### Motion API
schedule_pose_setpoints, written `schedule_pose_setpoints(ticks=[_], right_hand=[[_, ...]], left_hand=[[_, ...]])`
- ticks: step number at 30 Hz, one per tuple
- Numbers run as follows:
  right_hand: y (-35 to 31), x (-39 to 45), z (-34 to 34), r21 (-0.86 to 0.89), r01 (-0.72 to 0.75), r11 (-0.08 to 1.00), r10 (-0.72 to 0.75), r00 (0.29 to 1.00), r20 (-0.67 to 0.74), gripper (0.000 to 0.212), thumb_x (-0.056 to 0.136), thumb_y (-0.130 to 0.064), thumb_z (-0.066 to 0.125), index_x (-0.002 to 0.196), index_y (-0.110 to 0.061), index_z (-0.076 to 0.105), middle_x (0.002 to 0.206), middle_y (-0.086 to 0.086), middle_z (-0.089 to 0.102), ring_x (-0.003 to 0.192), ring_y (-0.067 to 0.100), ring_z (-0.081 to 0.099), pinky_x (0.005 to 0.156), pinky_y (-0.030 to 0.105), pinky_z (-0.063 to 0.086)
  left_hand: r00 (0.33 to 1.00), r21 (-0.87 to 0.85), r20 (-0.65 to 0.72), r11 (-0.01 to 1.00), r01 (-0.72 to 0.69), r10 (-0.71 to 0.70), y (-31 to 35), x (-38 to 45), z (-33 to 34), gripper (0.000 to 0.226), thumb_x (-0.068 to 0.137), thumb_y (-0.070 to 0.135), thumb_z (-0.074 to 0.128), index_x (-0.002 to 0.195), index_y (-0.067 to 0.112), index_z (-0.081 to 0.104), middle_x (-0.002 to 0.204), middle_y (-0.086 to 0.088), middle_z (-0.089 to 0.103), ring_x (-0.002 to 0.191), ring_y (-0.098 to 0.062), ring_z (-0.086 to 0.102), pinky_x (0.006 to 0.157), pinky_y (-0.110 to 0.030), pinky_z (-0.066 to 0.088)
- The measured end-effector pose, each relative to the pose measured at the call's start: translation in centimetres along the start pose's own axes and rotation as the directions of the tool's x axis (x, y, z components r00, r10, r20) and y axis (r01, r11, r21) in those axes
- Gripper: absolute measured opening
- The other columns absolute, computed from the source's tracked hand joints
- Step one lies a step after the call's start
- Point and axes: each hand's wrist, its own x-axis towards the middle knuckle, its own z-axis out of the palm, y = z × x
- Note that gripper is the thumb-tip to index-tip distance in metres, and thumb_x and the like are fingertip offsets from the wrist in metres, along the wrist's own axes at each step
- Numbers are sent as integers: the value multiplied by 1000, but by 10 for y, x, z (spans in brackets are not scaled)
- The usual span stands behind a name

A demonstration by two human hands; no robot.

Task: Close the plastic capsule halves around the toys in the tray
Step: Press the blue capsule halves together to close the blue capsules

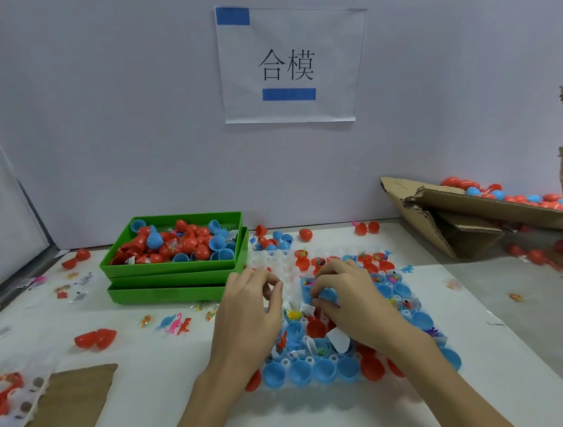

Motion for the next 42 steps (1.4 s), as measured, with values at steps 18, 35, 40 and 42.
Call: schedule_pose_setpoints(ticks=[18, 35, 40, 42], right_hand=[[-24, -16, -16, -61, 393, 918, -394, 877, -276, 14, 86, -16, 77, 96, -24, 83, 117, 3, 69, 101, 14, 65, 82, 20, 56], [-34, -23, -14, 630, 106, 769, -14, 989, -149, 11, 100, -10, 62, 109, -15, 66, 98, -13, 71, 96, 9, 72, 80, 24, 60], [-38, -23, -24, 869, -49, 493, 146, 989, -27, 11, 99, -22, 63, 109, -17, 66, 97, -2, 74, 91, 19, 74, 76, 25, 60], [-38, -22, -25, 889, -70, 453, 182, 983, -16, 16, 94, -34, 65, 106, -25, 70, 96, -3, 75, 90, 19, 74, 75, 24, 60]], left_hand=[[982, -680, 87, 711, 180, -166, 9, 7, -6, 26, 96, 15, 72, 119, 27, 73, 115, 17, 75, 109, -2, 70, 89, -17, 57], [988, -638, 47, 757, 142, -146, 6, 5, -4, 11, 92, 19, 76, 102, 24, 73, 97, 15, 76, 96, -5, 73, 82, -17, 58], [995, -608, 31, 788, 97, -98, 12, 2, -4, 14, 92, 21, 76, 103, 29, 73, 100, 18, 76, 98, -3, 73, 82, -16, 58], [997, -583, 24, 809, 76, -76, 15, 1, -4, 16, 93, 21, 75, 103, 33, 71, 100, 21, 75, 98, 1, 72, 81, -14, 58]])
